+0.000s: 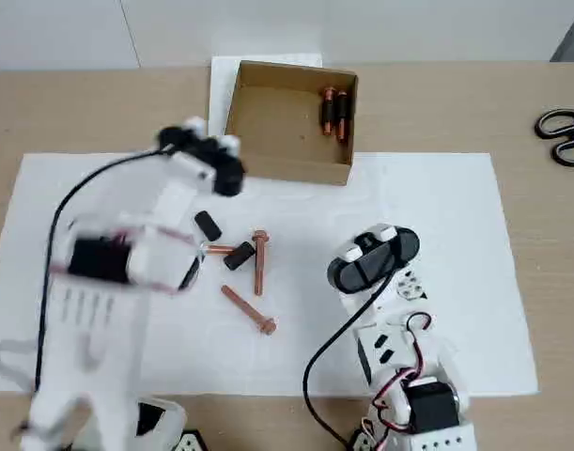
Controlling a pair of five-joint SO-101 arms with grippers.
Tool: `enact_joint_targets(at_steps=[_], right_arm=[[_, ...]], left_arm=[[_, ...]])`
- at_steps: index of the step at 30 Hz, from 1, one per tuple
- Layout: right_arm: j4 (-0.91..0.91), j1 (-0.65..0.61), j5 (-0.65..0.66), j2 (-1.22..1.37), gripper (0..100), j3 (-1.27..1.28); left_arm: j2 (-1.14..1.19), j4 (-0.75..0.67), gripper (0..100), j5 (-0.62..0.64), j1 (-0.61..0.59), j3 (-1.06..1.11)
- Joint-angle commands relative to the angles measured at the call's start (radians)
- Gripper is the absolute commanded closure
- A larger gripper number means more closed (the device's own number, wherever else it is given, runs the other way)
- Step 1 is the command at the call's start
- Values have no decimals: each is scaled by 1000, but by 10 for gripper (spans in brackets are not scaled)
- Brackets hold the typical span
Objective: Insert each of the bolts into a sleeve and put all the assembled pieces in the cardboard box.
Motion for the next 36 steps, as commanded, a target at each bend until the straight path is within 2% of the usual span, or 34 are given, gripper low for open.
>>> enact_joint_targets(at_steps=[1, 6, 10, 15, 18, 21, 36], right_arm=[[-168, 104, -55, -15, 994, 26], [-308, 309, -206, -15, 991, 100], [-306, 323, -259, -15, 991, 147], [-269, 323, -330, -15, 991, 152], [-257, 328, -333, -15, 991, 152], [-260, 328, -333, -15, 991, 152], [-268, 334, -330, -15, 991, 152]], left_arm=[[255, 68, 994, -264, 6, -131], [404, 89, 994, -652, 25, -137], [394, 89, 994, -825, 81, -142], [318, 89, 994, -845, 210, -142], [298, 89, 994, -924, 293, -136], [298, 89, 994, -948, 348, -134], [295, 91, 993, -979, 333, 90]])
